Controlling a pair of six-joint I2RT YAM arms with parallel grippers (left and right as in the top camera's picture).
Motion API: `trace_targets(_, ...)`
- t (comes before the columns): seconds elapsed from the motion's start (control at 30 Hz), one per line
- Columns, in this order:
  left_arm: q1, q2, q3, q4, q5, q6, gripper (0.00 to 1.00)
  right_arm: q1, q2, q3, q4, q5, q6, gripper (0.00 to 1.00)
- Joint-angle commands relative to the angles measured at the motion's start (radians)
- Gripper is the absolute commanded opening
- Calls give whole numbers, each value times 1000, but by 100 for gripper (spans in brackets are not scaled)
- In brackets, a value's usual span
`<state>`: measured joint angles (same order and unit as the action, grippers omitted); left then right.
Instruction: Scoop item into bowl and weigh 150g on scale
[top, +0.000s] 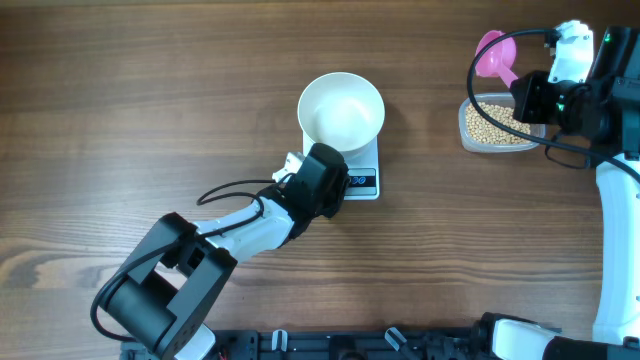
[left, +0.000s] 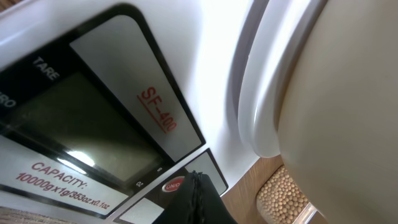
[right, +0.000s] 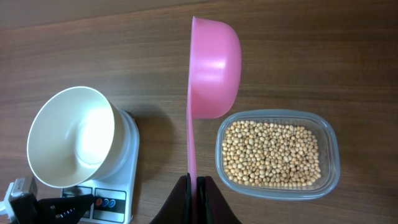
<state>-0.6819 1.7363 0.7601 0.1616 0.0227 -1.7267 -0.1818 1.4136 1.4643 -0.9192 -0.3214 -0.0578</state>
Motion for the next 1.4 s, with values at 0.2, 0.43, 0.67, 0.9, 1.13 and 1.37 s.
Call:
trace_targets(0.2, -17, 14, -3, 0, -24, -9, 4, -3, -12, -2, 6, -17, -21, 4)
trace_targets(0.43, -18, 14, -3, -1, -25, -9, 4, -3, -12, -2, 6, -17, -21, 4)
trace_targets(0.67, -28, 14, -3, -11, -51, -9, 4, -3, -12, -2, 6, -17, -21, 4)
trace_targets(0.9, -29, 20, -3, -10, -51, -10, 4, -3, -12, -2, 6, -17, -21, 4)
trace_targets(1.13, -29, 52, -3, 68, -31, -9, 4, -3, -12, -2, 6, -17, -21, 4)
trace_targets(1.37, -29, 53, -3, 55, -43, -10, 4, -3, -12, -2, 6, -16, -22, 4)
